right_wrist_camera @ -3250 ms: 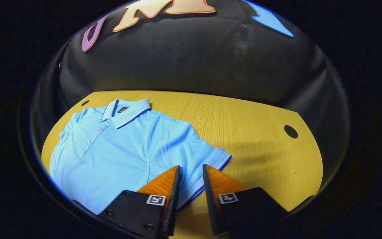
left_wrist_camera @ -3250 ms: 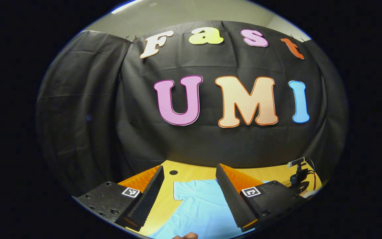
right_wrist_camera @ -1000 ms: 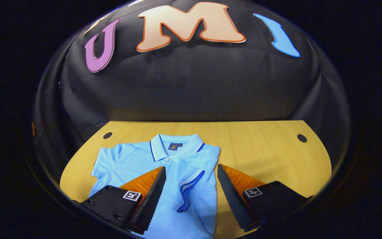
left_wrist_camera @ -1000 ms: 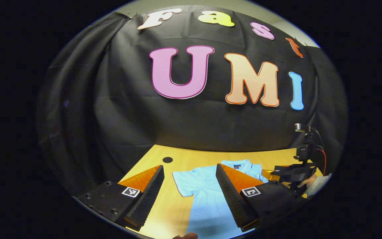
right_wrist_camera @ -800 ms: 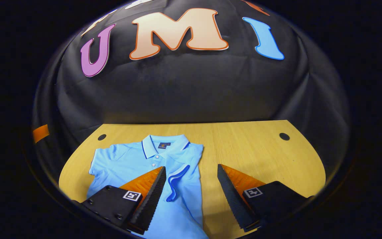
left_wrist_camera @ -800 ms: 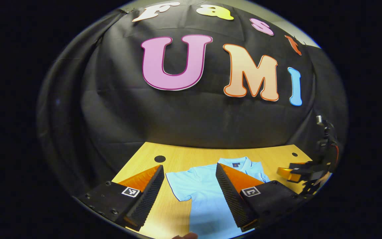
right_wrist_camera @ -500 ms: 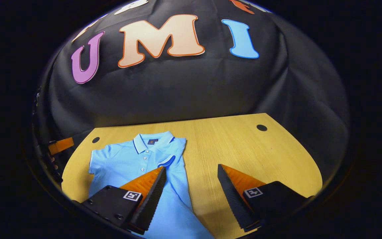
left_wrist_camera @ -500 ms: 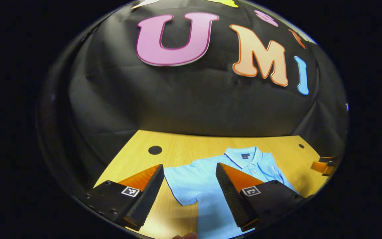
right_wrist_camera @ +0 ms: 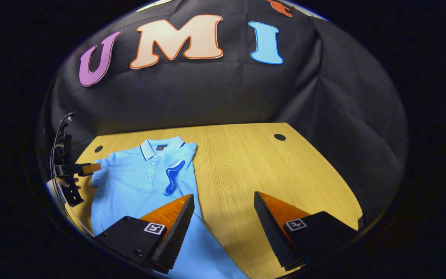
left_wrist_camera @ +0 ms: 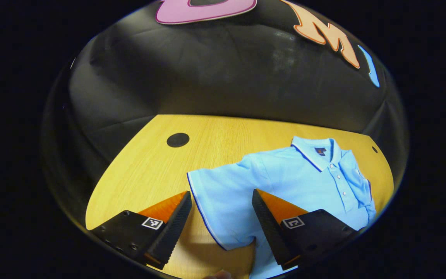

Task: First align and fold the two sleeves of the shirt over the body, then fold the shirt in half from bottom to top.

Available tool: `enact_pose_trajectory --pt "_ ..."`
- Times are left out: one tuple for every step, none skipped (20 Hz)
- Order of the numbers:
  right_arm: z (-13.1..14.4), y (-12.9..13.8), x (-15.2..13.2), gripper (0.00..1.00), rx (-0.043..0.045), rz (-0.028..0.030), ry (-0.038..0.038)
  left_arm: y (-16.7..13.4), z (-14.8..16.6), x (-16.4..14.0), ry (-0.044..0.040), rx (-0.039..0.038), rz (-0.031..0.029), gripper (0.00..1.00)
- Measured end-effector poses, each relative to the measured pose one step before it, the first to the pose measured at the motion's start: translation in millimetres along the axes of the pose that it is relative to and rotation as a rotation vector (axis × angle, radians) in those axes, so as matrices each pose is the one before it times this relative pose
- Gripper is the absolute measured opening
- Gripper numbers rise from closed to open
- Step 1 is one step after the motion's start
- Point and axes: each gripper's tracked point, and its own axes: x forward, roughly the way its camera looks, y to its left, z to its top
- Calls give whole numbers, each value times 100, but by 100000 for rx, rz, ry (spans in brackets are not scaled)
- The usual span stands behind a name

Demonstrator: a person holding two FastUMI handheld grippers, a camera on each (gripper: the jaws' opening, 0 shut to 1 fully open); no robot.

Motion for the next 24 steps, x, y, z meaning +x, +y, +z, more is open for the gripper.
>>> enact_pose_trajectory --pt "-183 -4 -132 92 -1018 -176 444 81 -462 343 1073 -462 52 95" --pt "-261 -73 -290 92 -715 49 563 203 -188 202 754 -254 891 95" --pt "-22 27 -174 92 -448 -17 98 178 -236 203 526 285 880 95" --pt "38 26 -180 93 -31 63 66 166 -13 103 -137 341 615 95" --pt "65 58 -132 95 454 255 130 -118 27 -2 -41 -1 28 94" --pt "-70 128 -46 93 319 170 104 75 -163 -39 827 689 383 94" --pt "58 96 53 92 264 253 -55 39 -123 -240 609 148 -183 94" --pt "69 136 -12 92 312 250 -132 -149 119 254 -601 214 -510 93" --pt "-38 143 -76 92 113 492 -19 -598 -149 -107 758 -122 -2318 80" --pt "-42 136 147 92 -219 480 91 -730 87 -58 -446 50 -2102 60" --pt "-74 -22 253 92 -593 440 -203 -497 83 -166 412 -275 -751 41" --pt "-9 -10 43 93 -529 409 -236 -204 169 -73 -147 -171 653 21" --pt "-214 355 -120 93 -194 522 -23 -5 -160 129 542 159 1333 5" --pt "-142 92 -91 92 226 621 2 55 96 135 -269 -46 1961 2" --pt "-86 -100 -170 92 341 304 -16 -48 87 -204 423 -174 1655 0" --pt "67 -164 -216 93 418 304 -500 -31 95 -78 67 -713 1642 0" --pt "77 -292 -178 92 413 -28 -384 -134 81 -66 327 -1447 1265 0" --pt "-60 -302 -108 92 292 230 -203 -570 246 -241 -373 -1386 -708 0" --pt "-51 -325 -65 92 181 -16 -421 -591 356 -316 -817 -414 -919 0" --pt "130 -396 -86 92 327 123 -278 -637 491 -411 -763 383 -1067 0" --pt "7 -426 -273 92 510 391 -23 -743 537 -332 -1311 870 -960 0" --pt "3 -442 -123 92 421 155 -70 -827 702 -382 -1275 1189 -959 0" --pt "-25 -364 41 92 344 236 -137 -855 476 -209 -658 1582 -1144 0" --pt "-133 -440 131 92 337 49 171 -1000 453 -269 -833 1090 -657 0"
